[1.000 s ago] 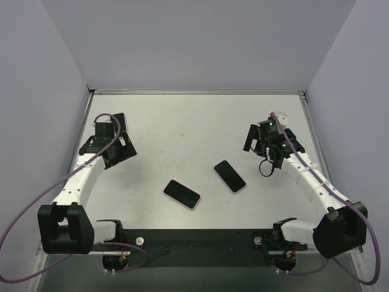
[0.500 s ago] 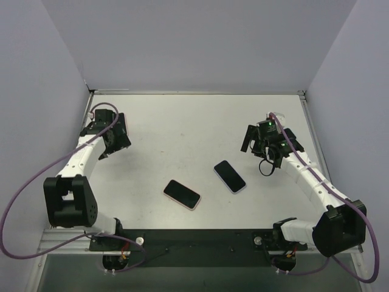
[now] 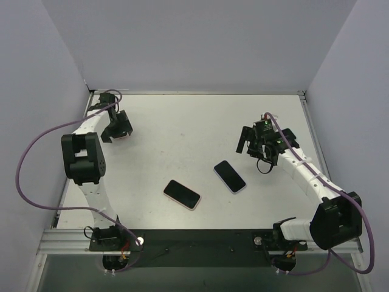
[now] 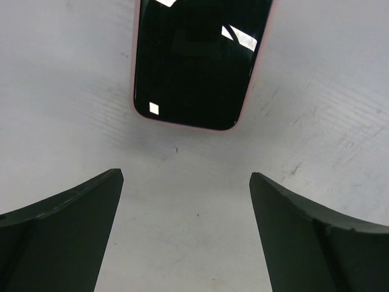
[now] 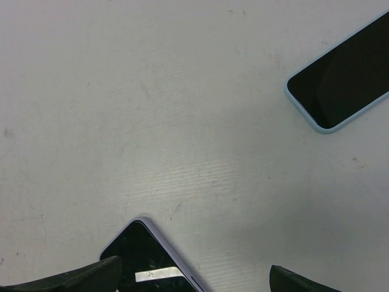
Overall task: Take the phone out of the phone case
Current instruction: Pick up the phone at the center of the board.
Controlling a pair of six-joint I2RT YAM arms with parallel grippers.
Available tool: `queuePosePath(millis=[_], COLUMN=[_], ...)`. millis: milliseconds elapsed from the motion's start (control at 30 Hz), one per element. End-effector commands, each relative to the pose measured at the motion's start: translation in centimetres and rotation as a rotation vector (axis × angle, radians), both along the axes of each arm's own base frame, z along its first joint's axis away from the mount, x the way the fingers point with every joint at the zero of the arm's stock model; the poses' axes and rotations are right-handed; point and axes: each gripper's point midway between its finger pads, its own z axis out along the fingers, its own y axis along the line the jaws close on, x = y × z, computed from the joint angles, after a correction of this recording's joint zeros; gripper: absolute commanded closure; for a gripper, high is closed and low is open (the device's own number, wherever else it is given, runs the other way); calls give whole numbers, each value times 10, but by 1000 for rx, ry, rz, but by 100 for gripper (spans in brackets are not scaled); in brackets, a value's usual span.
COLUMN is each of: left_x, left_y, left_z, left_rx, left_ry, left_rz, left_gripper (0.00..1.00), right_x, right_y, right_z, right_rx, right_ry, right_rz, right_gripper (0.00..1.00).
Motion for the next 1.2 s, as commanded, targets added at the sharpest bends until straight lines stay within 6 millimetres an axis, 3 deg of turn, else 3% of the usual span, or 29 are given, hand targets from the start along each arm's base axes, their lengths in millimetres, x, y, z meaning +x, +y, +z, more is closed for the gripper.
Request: queuePosePath(millis=[0,233,467,900,933,967,1167], left_x=[30,52,52,66,67,68,66], left_y=[0,12,26,25,25,22,9], left_z=[3,-9,-25,-53,-55,-54,-44], left_rx=[-5,45,114,109,104,93,40], left_ry=[-27,10,74,115,117,110,79], left_rz=[-26,6,-12,-89,-97,-103,-113], left_gripper=[2,3,2,3,8,19,39], right_x=[2,3,2,8,9,9,13], right_y=[12,21,26,29,29,30,32], right_z=[-3,-5,-6,-10,-10,-10,-8], right_rx=[36,60,66,63,63,61,44], right_ry=[27,39,38,53,53,54,49], right_rz=[15,25,32,40,40,43,48], right_gripper=[0,0,0,0,0,0,0])
